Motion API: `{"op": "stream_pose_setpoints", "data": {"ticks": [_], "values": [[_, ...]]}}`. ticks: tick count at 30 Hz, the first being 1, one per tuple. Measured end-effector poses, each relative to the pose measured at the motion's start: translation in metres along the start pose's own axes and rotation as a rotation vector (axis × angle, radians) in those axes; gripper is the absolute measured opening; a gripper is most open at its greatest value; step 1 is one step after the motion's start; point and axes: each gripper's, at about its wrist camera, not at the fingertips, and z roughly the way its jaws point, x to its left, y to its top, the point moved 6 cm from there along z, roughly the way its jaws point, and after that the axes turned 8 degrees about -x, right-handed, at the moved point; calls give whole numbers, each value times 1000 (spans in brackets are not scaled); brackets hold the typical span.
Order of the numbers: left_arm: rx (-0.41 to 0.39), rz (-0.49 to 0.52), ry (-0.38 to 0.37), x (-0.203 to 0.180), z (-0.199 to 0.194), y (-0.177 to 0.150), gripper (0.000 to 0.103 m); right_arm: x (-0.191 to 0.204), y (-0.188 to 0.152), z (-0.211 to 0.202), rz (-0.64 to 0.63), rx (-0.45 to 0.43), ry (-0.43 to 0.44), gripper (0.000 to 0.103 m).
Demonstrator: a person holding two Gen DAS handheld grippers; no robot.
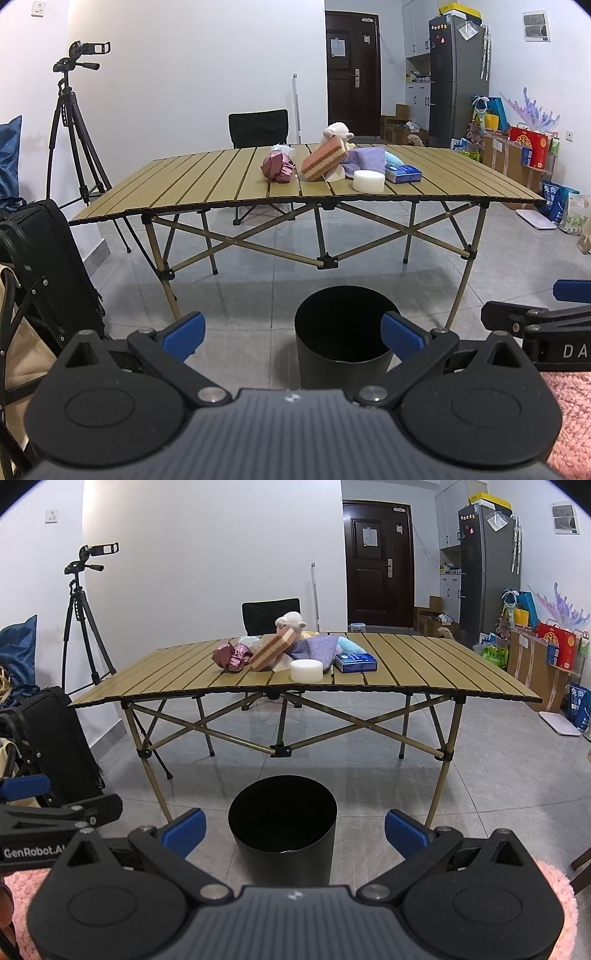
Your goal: Collect trash
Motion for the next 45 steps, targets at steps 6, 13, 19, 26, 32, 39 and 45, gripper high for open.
{"op": "stream_pose_setpoints", "data": {"ticks": [6,13,19,26,32,39,45], "values": [[2,-3,12,3,18,4,103,-3,3,13,-2,-1,-11,103],[5,0,15,3,39,11,103,-9,13,36,1,-13,-14,103],[2,-3,16,1,60,20,103,-11,25,61,-1,-24,-7,103],[2,-8,21,1,89,32,103,-11,39,90,15,-39,8,103],[-9,-14,31,4,118,46,103,-12,55,119,13,-65,14,103],[-17,-29,44,9,155,63,103,-18,75,159,39,-90,14,103],[-22,-47,65,18,189,78,103,-18,92,193,0,-144,9,103]]}}
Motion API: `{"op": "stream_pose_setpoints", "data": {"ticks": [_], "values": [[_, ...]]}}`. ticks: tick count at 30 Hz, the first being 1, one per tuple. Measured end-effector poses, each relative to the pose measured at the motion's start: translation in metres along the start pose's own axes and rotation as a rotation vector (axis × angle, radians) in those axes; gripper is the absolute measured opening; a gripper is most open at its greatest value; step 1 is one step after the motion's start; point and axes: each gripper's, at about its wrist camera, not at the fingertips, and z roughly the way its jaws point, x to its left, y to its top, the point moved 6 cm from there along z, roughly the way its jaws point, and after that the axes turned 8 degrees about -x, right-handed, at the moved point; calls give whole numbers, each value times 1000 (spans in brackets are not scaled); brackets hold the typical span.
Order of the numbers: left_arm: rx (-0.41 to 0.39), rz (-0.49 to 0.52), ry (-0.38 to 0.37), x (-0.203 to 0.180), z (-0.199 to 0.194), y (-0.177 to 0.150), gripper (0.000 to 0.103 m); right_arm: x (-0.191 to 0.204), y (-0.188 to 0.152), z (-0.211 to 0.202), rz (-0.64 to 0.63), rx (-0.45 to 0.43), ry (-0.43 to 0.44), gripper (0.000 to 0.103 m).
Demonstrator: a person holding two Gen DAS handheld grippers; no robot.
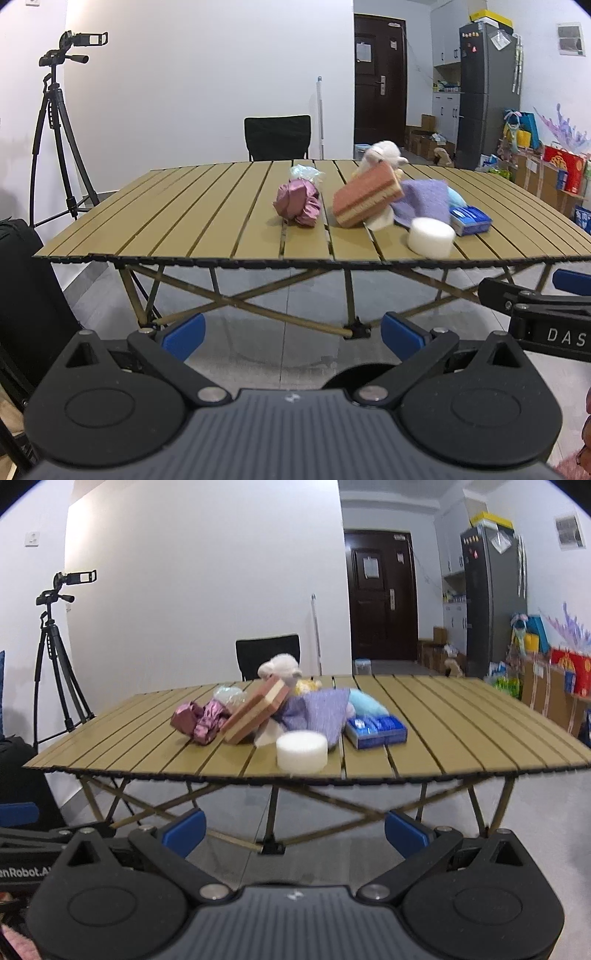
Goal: Collect trash
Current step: 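Grasp the white foam cylinder with the right tool while the left tool approaches the table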
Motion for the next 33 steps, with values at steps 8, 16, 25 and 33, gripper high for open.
{"op": "stream_pose_setpoints", "data": {"ticks": [8,16,25,33], "values": [[-18,-31,36,12,39,21,103,4,23,54,-42,-64,53,102],[-6,-46,40,21,72,27,103,6,29,120,-52,-52,47,92],[38,-71,51,36,100,27,103,1,16,170,-14,-7,22,62],[84,-120,38,49,122,36,103,-2,12,181,24,2,36,55]]}}
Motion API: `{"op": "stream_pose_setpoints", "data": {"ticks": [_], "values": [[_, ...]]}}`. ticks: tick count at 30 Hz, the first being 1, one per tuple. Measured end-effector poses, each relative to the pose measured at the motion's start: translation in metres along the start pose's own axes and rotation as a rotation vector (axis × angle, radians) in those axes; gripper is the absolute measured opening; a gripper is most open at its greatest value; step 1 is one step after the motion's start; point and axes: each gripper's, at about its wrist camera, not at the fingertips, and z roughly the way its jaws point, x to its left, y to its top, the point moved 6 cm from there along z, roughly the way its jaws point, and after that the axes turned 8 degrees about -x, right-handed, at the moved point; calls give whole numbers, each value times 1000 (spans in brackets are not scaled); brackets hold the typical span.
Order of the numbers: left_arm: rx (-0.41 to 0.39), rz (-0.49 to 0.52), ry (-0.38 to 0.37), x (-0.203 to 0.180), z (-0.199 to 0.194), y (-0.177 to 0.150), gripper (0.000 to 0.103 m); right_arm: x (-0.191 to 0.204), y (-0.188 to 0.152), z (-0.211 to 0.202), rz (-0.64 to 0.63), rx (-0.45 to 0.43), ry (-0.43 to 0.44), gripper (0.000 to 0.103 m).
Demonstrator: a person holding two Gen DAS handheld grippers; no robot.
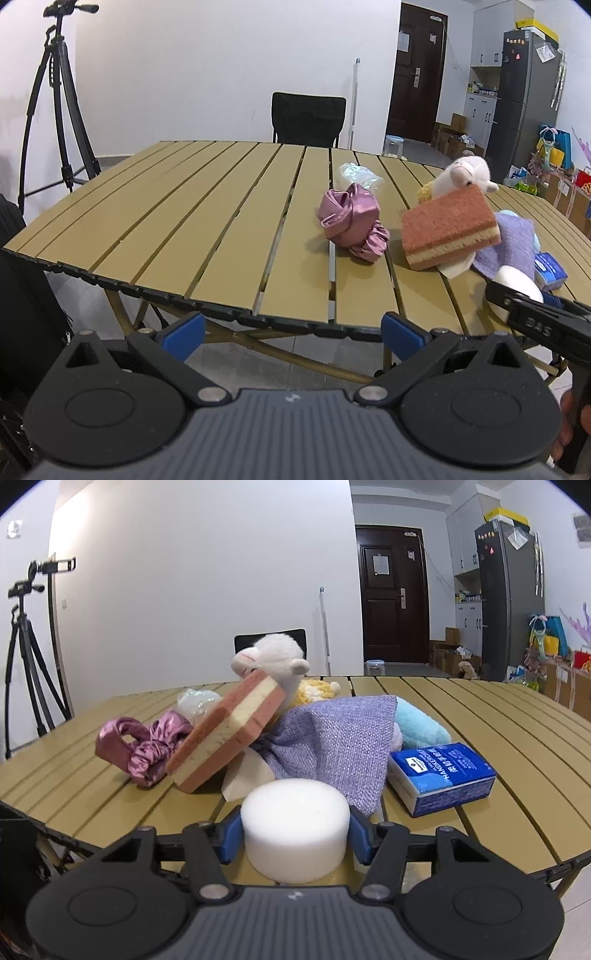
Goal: Collect trash
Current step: 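Grasp the white foam cylinder with the right tool while the left tool approaches the table, then grasp the pink satin scrunchie with the left tool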
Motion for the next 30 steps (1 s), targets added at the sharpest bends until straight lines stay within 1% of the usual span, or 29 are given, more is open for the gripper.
{"op": "stream_pose_setpoints", "data": {"ticks": [2,7,13,17,21,30], "values": [[6,-10,-1,1,4,5,103,-3,3,-2,28,-16,14,55],[-7,-8,1,-5,11,18,103,-12,12,-11,58,-56,12,55],[-42,-2,-4,-19,26,40,103,-30,27,-23,88,-128,-19,55],[-47,-26,-6,-28,43,51,103,-49,37,-29,107,-171,-56,55],[-59,-15,12,-35,61,60,103,-66,40,-29,97,-181,-100,55],[-10,-9,60,-42,111,63,103,-96,42,-16,82,-174,-148,55]]}}
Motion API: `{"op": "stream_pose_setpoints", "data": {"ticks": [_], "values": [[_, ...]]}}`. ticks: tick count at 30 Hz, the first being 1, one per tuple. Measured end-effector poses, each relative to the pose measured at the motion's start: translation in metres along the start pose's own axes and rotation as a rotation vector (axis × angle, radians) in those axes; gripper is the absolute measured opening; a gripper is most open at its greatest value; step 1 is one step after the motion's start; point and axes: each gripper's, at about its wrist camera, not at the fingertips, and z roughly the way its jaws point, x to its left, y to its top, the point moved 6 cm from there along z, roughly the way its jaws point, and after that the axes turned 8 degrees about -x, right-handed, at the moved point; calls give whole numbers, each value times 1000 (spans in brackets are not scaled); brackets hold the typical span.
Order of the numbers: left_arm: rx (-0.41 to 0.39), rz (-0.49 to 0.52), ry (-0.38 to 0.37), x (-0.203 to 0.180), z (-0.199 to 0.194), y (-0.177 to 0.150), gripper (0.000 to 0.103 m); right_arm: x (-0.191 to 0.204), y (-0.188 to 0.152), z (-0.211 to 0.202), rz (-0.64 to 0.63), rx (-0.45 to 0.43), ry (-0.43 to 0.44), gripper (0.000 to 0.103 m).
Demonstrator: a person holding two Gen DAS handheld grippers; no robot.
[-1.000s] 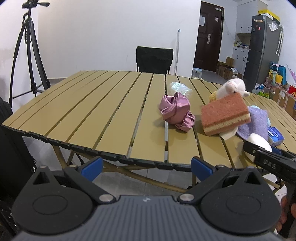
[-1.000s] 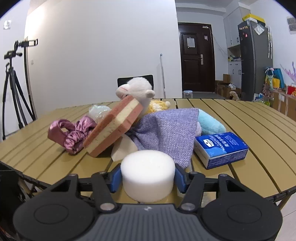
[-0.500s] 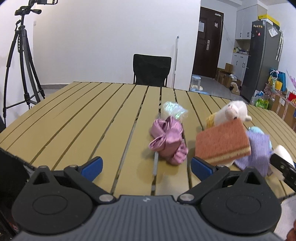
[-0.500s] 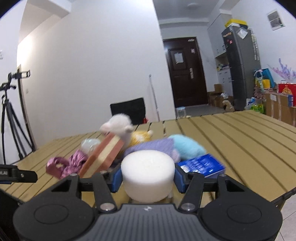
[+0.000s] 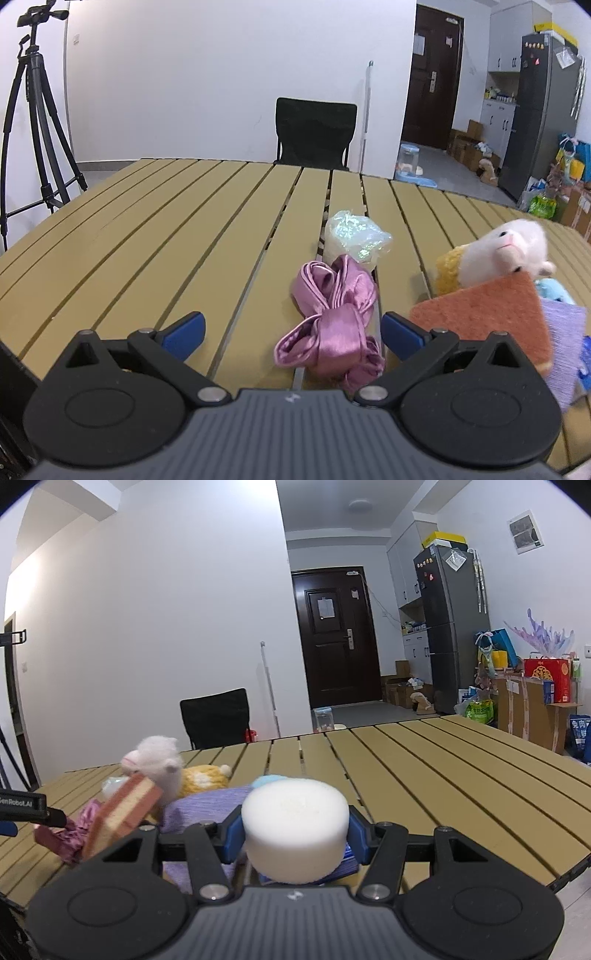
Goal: Collect trash
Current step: 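Grasp the pink satin scrunchie with the left tool, then carry the scrunchie and foam cylinder down toward the black bin with both tools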
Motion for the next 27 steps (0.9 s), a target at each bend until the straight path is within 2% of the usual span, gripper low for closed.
{"op": "stream_pose_setpoints", "data": {"ticks": [3,7,11,13,14,16,17,27], "values": [[2,22,12,-7,13,-2,97,-5,0,4,2,-2,-17,55],[41,20,1,-13,30,-6,77,-12,2,6,9,-12,-38,55],[66,7,-17,-15,41,-10,70,-16,0,11,22,-6,-50,55],[67,9,-37,-17,42,-10,58,-16,-1,14,21,0,-51,55],[67,10,-48,-18,43,-11,55,-16,-2,14,19,2,-50,55],[67,9,-67,-21,44,-12,42,-15,-2,14,18,3,-50,55],[66,10,-76,-22,43,-13,39,-15,-3,14,18,4,-49,55],[56,-13,-84,-15,35,-12,34,-11,0,7,16,-7,-30,55]]}}
